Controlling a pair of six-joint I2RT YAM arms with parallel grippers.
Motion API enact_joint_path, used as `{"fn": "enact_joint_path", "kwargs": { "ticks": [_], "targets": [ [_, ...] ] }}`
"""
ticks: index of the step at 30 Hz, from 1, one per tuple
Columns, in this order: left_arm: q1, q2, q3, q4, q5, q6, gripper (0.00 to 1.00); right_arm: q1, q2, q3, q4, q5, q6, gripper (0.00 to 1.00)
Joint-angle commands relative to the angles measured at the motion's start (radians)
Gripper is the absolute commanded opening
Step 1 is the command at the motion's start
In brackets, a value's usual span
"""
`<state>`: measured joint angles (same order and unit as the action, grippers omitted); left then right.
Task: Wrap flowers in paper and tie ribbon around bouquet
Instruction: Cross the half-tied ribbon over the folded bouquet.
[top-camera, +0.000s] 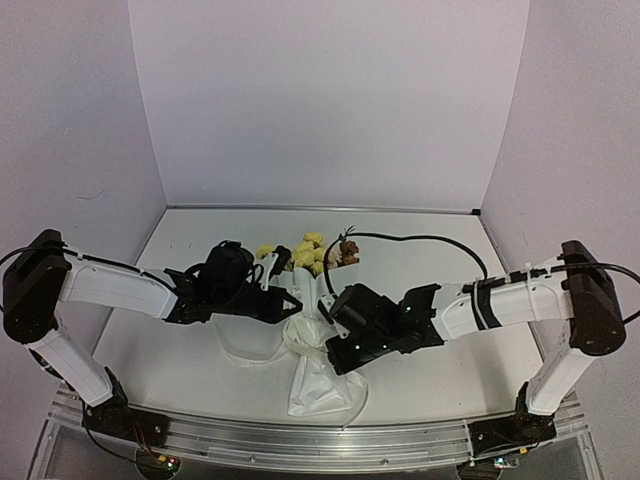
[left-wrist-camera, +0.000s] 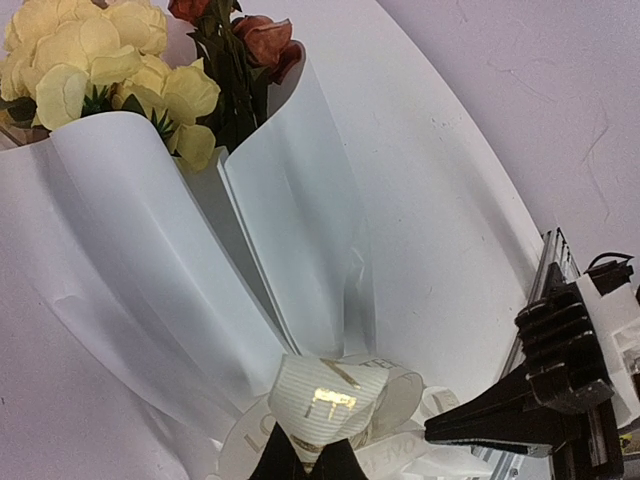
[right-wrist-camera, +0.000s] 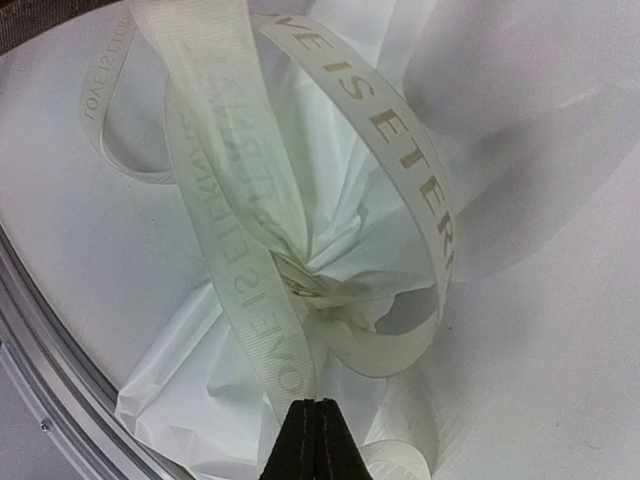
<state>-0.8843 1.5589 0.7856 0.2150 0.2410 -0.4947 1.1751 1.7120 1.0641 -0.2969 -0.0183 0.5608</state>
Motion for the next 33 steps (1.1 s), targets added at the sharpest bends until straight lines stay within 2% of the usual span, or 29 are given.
{"fn": "enact_joint_path", "kwargs": {
  "ticks": [1, 11, 19, 24, 29, 33],
  "targets": [
    [0.013, -0.031, 0.001, 0.003, 0.005, 0.019, 0.0, 0.003, -0.103, -0.041, -0.055, 0.109, 0.031, 0.0],
    [0.015, -0.02, -0.006, -0.006, 0.018, 0.03, 0.0, 0.001, -0.17, -0.132, -0.147, 0.233, 0.122, 0.0],
    [0.015, -0.011, -0.027, -0.009, 0.034, 0.027, 0.0, 0.002, -0.198, -0.199, -0.181, 0.234, 0.159, 0.0],
    [0.013, -0.01, -0.058, 0.004, 0.063, 0.018, 0.0, 0.002, -0.202, -0.206, -0.25, 0.286, 0.179, 0.0],
    [-0.035, 0.023, -0.064, 0.023, 0.103, 0.024, 0.0, 0.027, -0.168, -0.168, -0.253, 0.269, 0.15, 0.0],
    [-0.058, 0.005, -0.11, 0.093, 0.103, -0.008, 0.0, 0.041, -0.146, -0.154, -0.258, 0.276, 0.153, 0.0]
  ]
}}
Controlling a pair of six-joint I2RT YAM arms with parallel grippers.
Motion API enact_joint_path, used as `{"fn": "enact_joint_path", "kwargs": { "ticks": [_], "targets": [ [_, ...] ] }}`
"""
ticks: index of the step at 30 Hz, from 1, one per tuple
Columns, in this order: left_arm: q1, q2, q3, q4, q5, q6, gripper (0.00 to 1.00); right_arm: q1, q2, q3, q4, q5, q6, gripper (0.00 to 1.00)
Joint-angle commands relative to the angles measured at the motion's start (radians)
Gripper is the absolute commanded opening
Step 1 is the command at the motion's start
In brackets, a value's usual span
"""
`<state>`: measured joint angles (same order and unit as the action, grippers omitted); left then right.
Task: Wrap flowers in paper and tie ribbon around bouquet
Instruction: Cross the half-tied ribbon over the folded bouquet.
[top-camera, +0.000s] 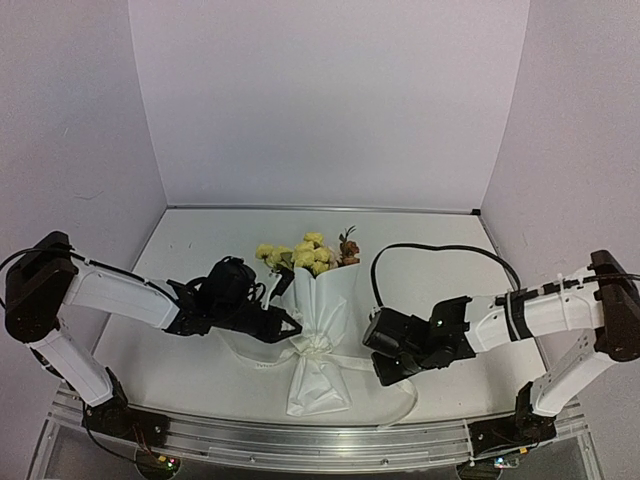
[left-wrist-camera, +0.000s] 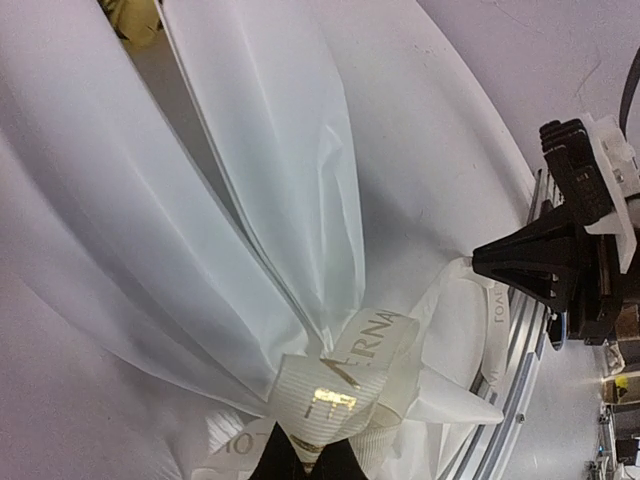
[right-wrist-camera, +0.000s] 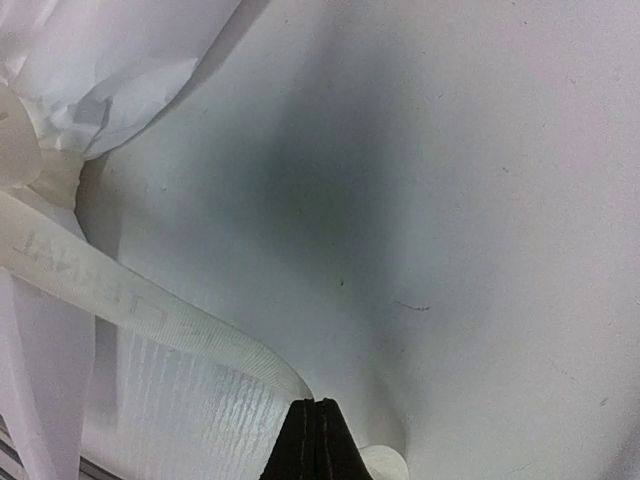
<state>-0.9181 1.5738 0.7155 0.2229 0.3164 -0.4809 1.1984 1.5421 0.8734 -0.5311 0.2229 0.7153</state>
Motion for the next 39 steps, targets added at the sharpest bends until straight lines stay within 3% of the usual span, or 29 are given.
{"fn": "enact_joint_path", "kwargs": {
  "ticks": [1, 4, 6, 11, 18, 32, 35, 39],
  "targets": [
    [-0.03, -0.014, -0.05, 0.098, 0.025, -0.027, 0.0, 0.017, 0.027, 0.039, -0.024, 0.039, 0.0, 0.0],
    [-0.048, -0.008, -0.062, 0.116, 0.013, -0.041, 0.0, 0.017, 0.028, 0.053, -0.02, 0.043, -0.006, 0.02],
    [-0.057, -0.006, -0.07, 0.134, -0.002, -0.051, 0.0, 0.017, 0.021, 0.058, -0.001, 0.039, -0.017, 0.1],
    [-0.059, -0.009, -0.073, 0.145, -0.059, -0.074, 0.0, 0.017, 0.006, 0.062, 0.065, 0.006, -0.073, 0.39],
    [-0.059, 0.001, -0.058, 0.148, -0.068, -0.083, 0.0, 0.015, 0.08, 0.085, 0.142, -0.072, -0.171, 0.52],
    [-0.059, -0.001, -0.033, 0.104, -0.056, -0.062, 0.0, 0.013, 0.241, 0.167, 0.187, -0.07, -0.223, 0.53],
    [-0.059, -0.004, -0.031, 0.102, -0.056, -0.062, 0.0, 0.013, 0.242, 0.169, 0.191, -0.041, -0.219, 0.44],
    [-0.059, -0.01, -0.031, 0.098, -0.054, -0.059, 0.0, 0.013, 0.231, 0.163, 0.196, -0.017, -0.217, 0.21]
  ]
}}
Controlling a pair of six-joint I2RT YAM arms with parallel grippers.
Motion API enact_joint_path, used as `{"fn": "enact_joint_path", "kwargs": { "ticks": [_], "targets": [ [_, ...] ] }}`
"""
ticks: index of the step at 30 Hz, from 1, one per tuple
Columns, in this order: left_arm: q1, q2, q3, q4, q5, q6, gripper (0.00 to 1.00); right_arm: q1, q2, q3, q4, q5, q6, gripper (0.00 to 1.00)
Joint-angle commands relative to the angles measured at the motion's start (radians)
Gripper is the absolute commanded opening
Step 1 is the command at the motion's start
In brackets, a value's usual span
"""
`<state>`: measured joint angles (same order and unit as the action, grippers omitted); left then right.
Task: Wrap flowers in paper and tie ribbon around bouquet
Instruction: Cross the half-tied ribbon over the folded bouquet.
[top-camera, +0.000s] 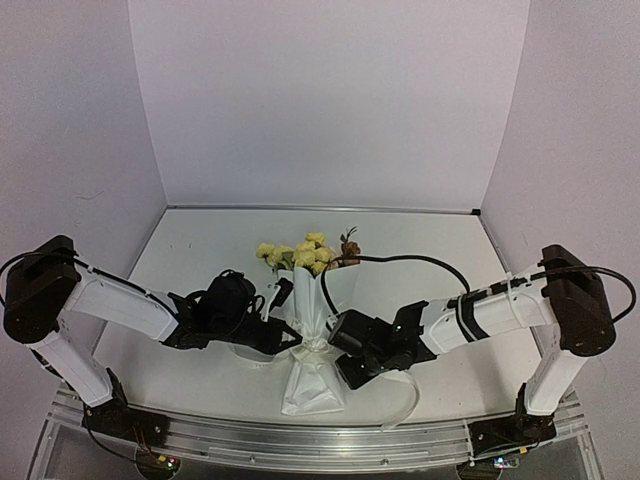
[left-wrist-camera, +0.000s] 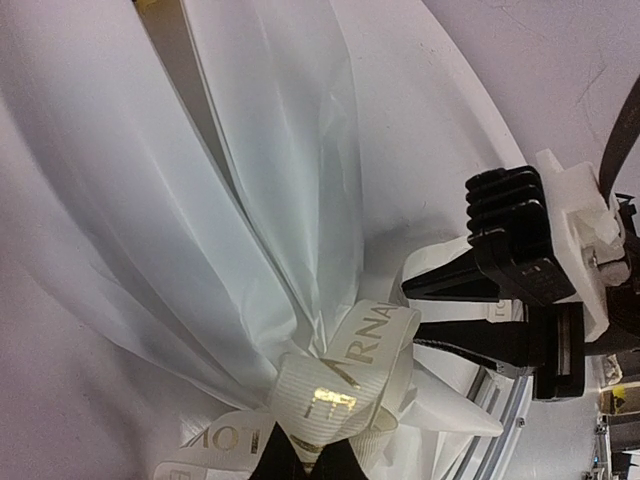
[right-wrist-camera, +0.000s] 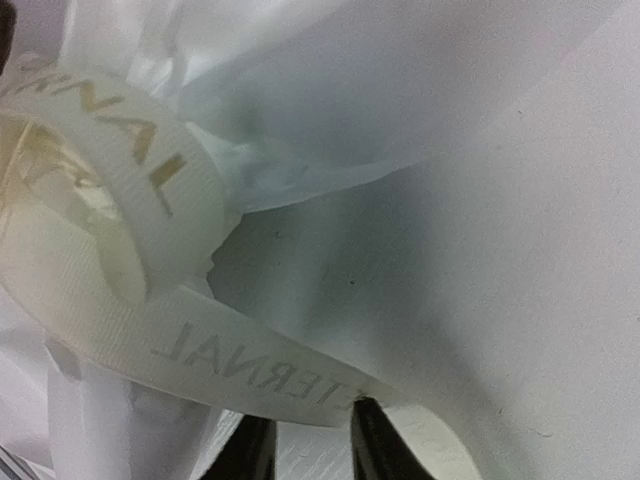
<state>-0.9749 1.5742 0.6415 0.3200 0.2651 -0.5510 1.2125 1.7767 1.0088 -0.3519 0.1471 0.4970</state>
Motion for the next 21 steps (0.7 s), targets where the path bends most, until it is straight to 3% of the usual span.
{"fn": "enact_joint_path", "kwargs": {
  "ticks": [1, 4, 15, 21],
  "targets": [
    [-0.002, -0.013, 0.043, 0.0, -0.003, 0.013, 0.0, -0.001, -0.006, 0.027, 0.018, 0.061, 0.001, 0.16],
    [-0.002, -0.023, 0.043, -0.006, -0.005, 0.018, 0.0, -0.001, -0.016, 0.026, 0.023, 0.055, 0.005, 0.0],
    [-0.002, -0.082, 0.021, 0.005, -0.023, 0.06, 0.0, -0.001, -0.163, 0.041, -0.028, -0.072, 0.08, 0.0],
    [-0.002, -0.085, 0.03, 0.005, -0.017, 0.09, 0.0, -0.001, -0.151, 0.085, -0.059, -0.185, 0.185, 0.0]
  ]
}}
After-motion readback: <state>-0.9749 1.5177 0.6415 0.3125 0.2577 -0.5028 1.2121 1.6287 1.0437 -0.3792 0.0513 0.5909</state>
